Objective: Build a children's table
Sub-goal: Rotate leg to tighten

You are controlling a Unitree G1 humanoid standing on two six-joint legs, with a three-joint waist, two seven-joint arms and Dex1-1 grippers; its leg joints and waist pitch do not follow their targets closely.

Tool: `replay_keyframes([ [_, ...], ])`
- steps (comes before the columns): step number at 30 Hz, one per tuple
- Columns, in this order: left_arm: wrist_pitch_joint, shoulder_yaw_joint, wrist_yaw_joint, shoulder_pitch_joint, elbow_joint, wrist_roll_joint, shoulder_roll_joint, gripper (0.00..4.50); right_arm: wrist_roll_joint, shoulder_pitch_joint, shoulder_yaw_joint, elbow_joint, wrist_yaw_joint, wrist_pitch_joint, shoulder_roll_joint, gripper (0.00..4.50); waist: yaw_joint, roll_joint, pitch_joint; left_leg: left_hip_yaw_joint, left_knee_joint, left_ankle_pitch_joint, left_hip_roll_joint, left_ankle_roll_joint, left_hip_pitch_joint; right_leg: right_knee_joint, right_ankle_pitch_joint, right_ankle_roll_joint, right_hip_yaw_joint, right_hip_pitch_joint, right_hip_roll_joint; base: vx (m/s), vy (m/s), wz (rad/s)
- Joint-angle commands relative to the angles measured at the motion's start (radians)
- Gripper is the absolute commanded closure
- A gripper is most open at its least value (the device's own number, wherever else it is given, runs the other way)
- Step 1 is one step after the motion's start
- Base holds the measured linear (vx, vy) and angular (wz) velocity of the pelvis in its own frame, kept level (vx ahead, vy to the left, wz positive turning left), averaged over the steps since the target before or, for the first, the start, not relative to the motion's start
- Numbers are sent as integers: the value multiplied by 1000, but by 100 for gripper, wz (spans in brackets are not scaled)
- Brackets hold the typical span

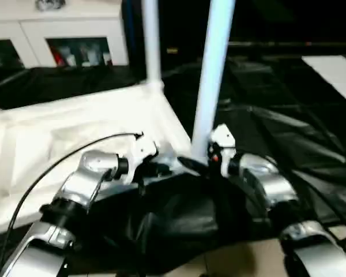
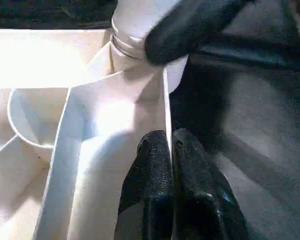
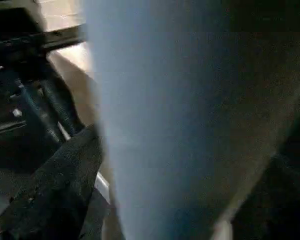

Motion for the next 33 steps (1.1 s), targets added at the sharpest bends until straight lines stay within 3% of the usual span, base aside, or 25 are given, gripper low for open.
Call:
replay_keyframes([
  [1,-24,-3,-47,2,-32,-46,-3,450,15,12,19,-35,49,21,-18,47,-3,1,-66,-5,-67,-285,41,36,26,-83,-296,-210,50,44,-77,0,0,0],
  [4,-18,-2,-60,7,-41,-50,6,450,15,19,25,-53,77,31,-33,47,-1,-1,-65,-9,-69,-290,40,27,23,-89,-362,-182,49,45,-81,0,0,0],
  [7,-4,-1,-94,16,-53,-56,30,450,17,24,29,-69,124,62,-51,72,-3,0,-65,-11,-71,-299,41,23,23,-90,-382,-177,48,42,-79,0,0,0],
  [11,0,0,-110,20,-57,-58,35,450,22,28,34,-80,132,74,-53,104,-3,2,-66,-11,-71,-304,42,18,25,-90,-371,-182,48,40,-78,0,0,0],
  [22,-3,7,-73,24,-49,-42,33,450,21,49,36,-101,131,97,-42,194,-3,-4,-67,-11,-70,-275,41,25,20,-85,-339,-184,48,44,-79,0,0,0],
  [28,27,55,68,-24,2,-34,-27,450,-6,33,7,-18,-69,102,43,222,-11,-3,-63,-14,-72,-309,38,3,26,-95,-432,-158,48,37,-82,0,0,0],
  [32,33,64,134,-53,27,-18,-54,450,-30,5,-12,52,-219,84,98,245,-32,-4,-61,-18,-72,-334,32,-12,26,-101,-475,-144,45,36,-83,0,0,0],
  [33,49,71,218,-84,60,5,-83,450,-37,-28,-36,110,-361,95,154,247,-36,-3,-62,-18,-72,-337,33,-9,25,-102,-479,-141,45,36,-83,0,0,0],
])
